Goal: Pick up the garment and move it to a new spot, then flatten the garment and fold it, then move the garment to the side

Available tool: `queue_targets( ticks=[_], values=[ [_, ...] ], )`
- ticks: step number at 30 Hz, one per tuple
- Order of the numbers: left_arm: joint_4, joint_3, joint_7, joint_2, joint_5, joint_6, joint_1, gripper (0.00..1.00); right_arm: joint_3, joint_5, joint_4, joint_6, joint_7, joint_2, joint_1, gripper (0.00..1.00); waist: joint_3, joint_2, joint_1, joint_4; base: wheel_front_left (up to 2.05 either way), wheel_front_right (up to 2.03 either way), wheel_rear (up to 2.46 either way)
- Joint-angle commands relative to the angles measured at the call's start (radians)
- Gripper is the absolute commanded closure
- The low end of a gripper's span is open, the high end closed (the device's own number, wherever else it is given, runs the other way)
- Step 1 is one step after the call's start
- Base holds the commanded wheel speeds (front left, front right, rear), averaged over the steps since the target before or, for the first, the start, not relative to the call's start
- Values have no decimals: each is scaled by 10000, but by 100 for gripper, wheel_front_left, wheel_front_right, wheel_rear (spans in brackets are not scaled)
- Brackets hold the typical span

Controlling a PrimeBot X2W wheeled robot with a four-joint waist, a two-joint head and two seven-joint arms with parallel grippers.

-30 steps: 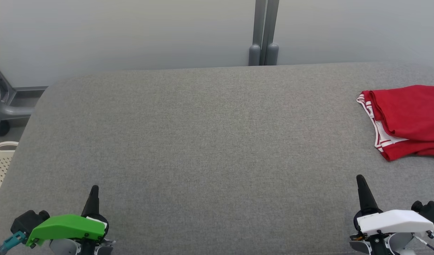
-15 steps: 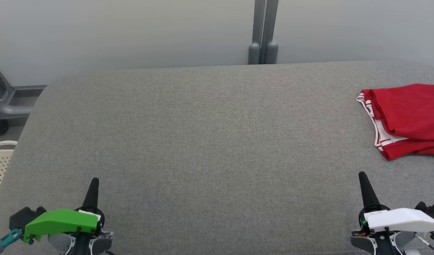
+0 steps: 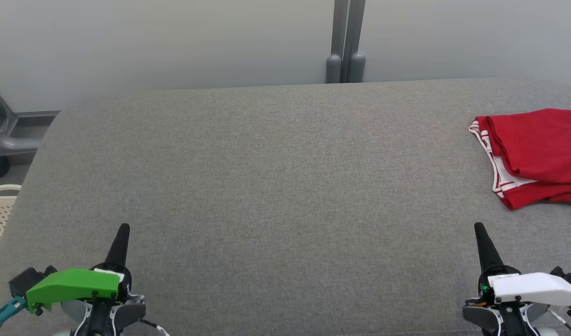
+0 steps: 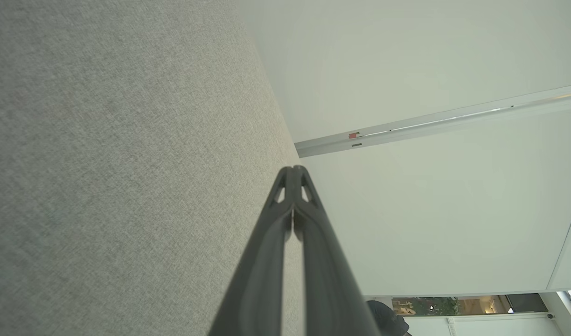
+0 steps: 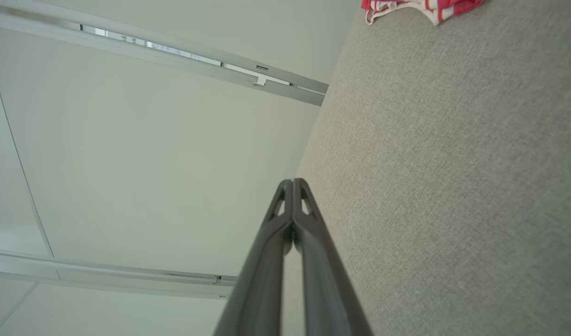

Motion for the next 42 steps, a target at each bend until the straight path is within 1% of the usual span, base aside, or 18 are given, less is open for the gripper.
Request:
queue_targets(
  ticks=[1,29,39,42],
  values=[
    [-96,91,67,6,-270,-98,-259,100,-36,221,-138,3,42,-57,34,100,5,0,-1,-2,0,0,0],
    [-174,601,865,-211,-2078,-377,-601,100,-112,2408,-538,4,307,-70,129,100,113,0,-1,-42,0,0,0],
    [-188,743,1083,-284,-2605,-462,-692,100,-138,3057,-650,4,381,-74,158,100,150,0,-1,-56,0,0,0],
    [-184,733,1085,-276,-2585,-454,-675,100,-134,2992,-645,4,377,-72,157,100,151,0,-1,-56,0,0,0]
  ],
)
